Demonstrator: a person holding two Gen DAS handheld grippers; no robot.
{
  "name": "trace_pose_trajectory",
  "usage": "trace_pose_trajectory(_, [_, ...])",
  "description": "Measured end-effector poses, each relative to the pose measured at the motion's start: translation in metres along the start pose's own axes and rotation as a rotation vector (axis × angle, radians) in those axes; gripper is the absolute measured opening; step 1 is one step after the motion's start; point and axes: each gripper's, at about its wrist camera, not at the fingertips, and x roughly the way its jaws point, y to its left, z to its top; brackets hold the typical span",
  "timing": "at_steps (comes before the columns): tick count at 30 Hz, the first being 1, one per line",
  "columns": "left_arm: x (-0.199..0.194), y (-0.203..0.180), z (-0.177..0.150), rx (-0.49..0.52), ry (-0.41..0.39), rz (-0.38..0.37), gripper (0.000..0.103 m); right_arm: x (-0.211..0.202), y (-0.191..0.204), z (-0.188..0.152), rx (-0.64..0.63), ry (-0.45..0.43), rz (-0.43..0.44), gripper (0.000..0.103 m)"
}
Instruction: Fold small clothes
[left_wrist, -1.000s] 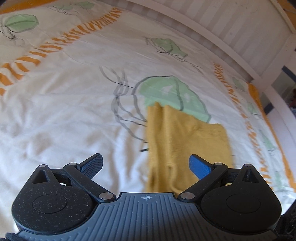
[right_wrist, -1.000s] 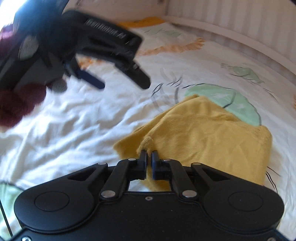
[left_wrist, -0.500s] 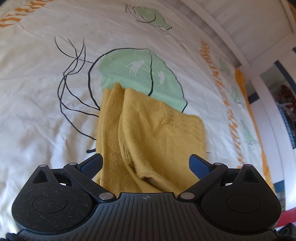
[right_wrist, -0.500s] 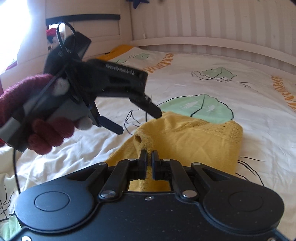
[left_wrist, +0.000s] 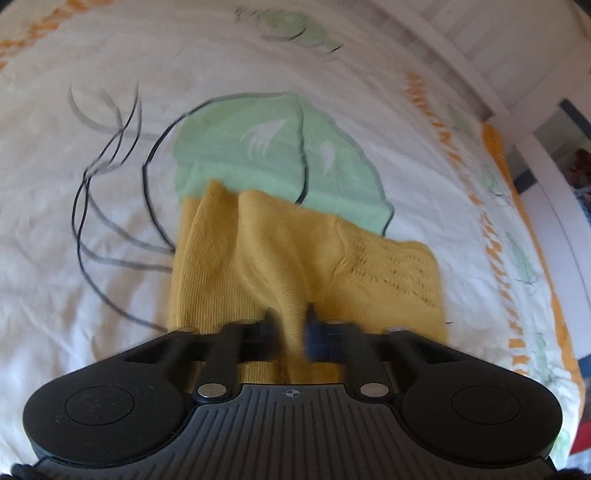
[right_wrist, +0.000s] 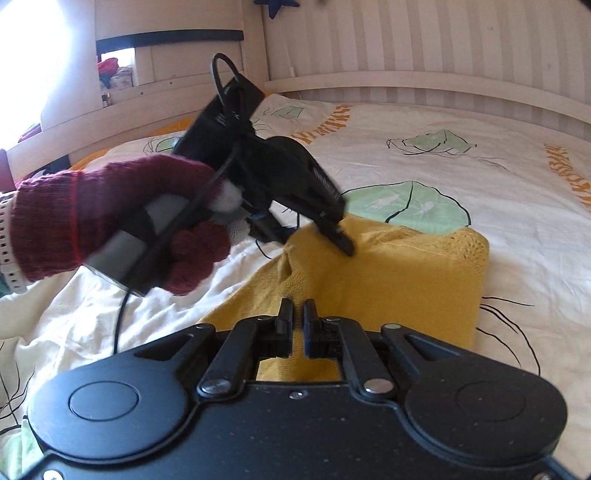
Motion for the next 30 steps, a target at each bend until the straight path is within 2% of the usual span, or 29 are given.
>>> trace_pose_trajectory(4, [-0.029,-0.011,0.003,0.127,-0.061,0.016,0.011,-0.003,0.010,0.003,-0.014,-0.022,0.017,0.010])
trace_pose_trajectory(6, [-0.038,-0.010,0.007,0.140,-0.072,0.013,0.011,0.000,0.018,0.006,-0.032,-0.028,0.032,0.010])
trace_pose_trajectory(9, [-0.033,0.000,0.010,0.147,-0.056,0.044,0.011,0.017,0.028,0.007,-0.039,-0.011,0.050,0.010])
trace_pose_trajectory(11, [-0.018,0.009,0.006,0.145,-0.017,0.071,0.016,0.035,0.034,0.005,-0.044,0.036,0.068,0.011])
trace_pose_trajectory(13, [-0.007,0.020,-0.001,0.137,0.014,0.089,0.030,0.053,0.038,-0.001,-0.056,0.091,0.083,0.021])
trace_pose_trajectory(15, [-0.010,0.033,-0.007,0.094,-0.018,0.053,0.031,0.064,0.036,-0.007,-0.036,0.126,0.120,0.024])
trace_pose_trajectory(17, [-0.021,0.043,-0.009,0.022,-0.040,0.013,0.038,0.061,0.031,-0.009,-0.004,0.118,0.143,0.038])
trace_pose_trajectory(18, [-0.027,0.045,-0.010,0.007,-0.050,0.011,0.051,0.055,0.028,-0.009,0.008,0.104,0.150,0.049])
trace_pose_trajectory(19, [-0.035,0.045,-0.012,0.004,-0.069,0.016,0.062,0.049,0.023,-0.009,0.015,0.090,0.151,0.054])
trace_pose_trajectory(21, [-0.054,0.042,-0.017,0.023,-0.127,0.020,0.067,0.036,0.014,-0.007,0.022,0.066,0.136,0.059])
trace_pose_trajectory(24, [-0.078,0.036,-0.030,0.047,-0.174,0.006,0.075,0.018,-0.009,-0.004,0.070,0.038,0.112,0.077])
trace_pose_trajectory(25, [-0.084,0.034,-0.035,0.052,-0.176,0.002,0.079,0.014,-0.017,-0.003,0.095,0.031,0.102,0.080])
trace_pose_trajectory(26, [-0.088,0.032,-0.042,0.056,-0.174,-0.003,0.079,0.009,-0.026,-0.001,0.124,0.027,0.087,0.081])
trace_pose_trajectory(30, [-0.092,0.027,-0.067,0.070,-0.131,-0.035,0.079,0.001,-0.061,0.006,0.252,0.007,0.034,0.097])
